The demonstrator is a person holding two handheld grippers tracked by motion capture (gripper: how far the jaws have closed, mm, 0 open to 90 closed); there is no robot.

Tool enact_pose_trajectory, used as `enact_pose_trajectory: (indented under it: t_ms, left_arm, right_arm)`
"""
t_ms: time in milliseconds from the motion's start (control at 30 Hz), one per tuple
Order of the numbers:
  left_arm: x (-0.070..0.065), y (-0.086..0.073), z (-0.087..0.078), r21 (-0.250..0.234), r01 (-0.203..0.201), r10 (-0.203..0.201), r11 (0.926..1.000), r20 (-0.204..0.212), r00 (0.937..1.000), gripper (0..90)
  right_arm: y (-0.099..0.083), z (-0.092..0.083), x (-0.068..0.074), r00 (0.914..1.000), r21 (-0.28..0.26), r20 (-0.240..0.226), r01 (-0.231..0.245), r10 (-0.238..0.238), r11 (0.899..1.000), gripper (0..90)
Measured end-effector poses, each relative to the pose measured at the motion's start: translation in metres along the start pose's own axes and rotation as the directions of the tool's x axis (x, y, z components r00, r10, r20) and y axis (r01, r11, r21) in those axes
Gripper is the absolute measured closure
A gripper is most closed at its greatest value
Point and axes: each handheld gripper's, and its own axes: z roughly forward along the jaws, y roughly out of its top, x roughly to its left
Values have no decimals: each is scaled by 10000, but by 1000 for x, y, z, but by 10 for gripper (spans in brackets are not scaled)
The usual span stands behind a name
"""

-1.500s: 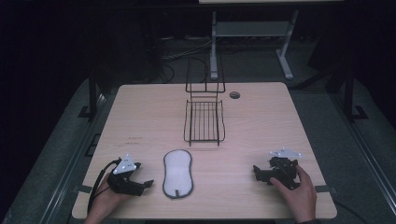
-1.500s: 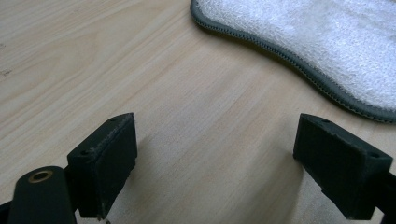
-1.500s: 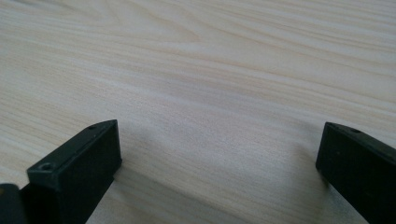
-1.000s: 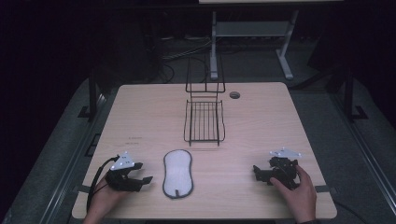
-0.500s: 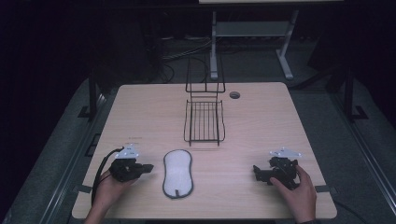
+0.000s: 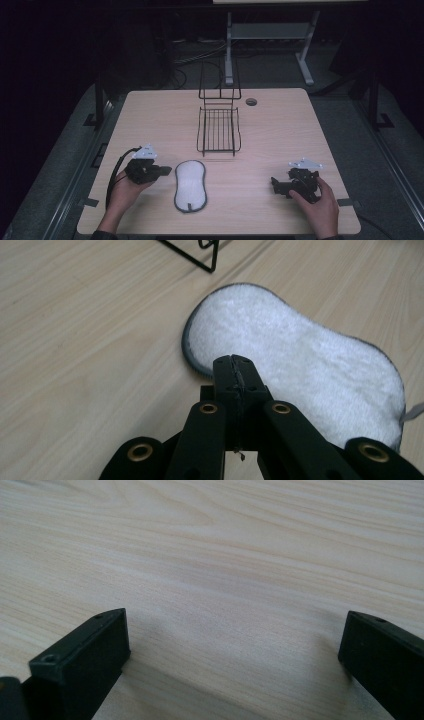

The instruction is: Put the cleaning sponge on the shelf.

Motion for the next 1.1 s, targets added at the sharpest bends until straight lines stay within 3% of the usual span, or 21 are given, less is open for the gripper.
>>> enact_pose_trajectory:
  t_ms: [633,1100]
  left_arm:
    - [-2,48,42,-60,-558,561,9984,718,9958,897]
    - [-5,60,80,337,-615,569,9975,1222,9909,897]
  right_arm:
    - [0,0,0,10000,1,4,-16,16,10000,0]
    - [0,0,0,10000,0,2,-13,13,10000,0]
